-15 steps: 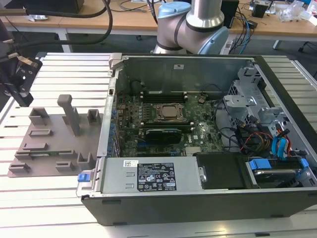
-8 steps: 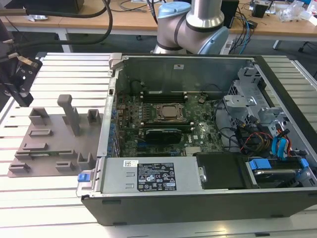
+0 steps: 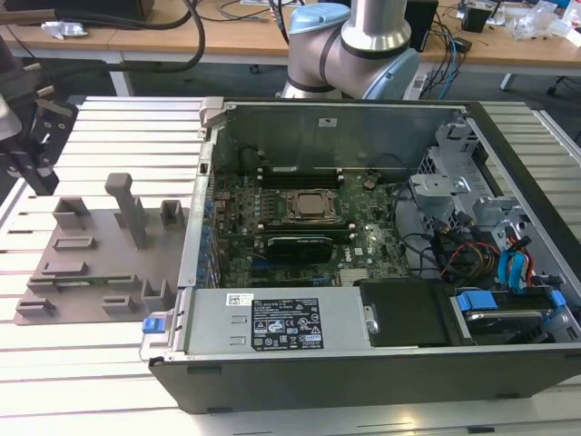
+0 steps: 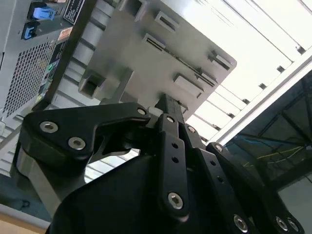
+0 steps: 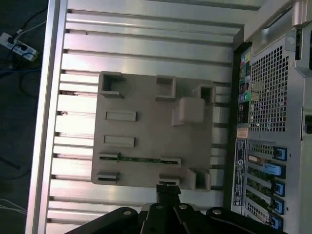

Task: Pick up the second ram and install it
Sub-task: 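Pick up the second ram and move it above second insertion slot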

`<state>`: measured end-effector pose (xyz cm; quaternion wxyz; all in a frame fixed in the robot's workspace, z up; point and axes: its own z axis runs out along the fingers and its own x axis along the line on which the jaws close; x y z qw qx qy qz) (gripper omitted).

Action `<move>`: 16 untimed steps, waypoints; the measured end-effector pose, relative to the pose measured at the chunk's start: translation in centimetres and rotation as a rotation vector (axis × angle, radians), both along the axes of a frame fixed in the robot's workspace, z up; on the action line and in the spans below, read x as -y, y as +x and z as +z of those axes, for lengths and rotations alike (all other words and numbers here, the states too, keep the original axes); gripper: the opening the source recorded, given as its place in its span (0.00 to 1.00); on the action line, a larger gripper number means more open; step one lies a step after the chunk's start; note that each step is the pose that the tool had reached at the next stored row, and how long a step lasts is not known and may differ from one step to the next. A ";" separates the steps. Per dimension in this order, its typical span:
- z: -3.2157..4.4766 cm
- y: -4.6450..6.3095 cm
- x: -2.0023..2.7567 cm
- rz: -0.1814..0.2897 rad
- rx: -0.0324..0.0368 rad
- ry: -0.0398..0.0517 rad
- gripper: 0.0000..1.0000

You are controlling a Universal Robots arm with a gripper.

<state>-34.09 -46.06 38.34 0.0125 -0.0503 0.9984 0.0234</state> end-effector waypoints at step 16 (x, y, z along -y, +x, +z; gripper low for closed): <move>0.00 0.0 0.00 0.281 0.0000 0.0000 0.10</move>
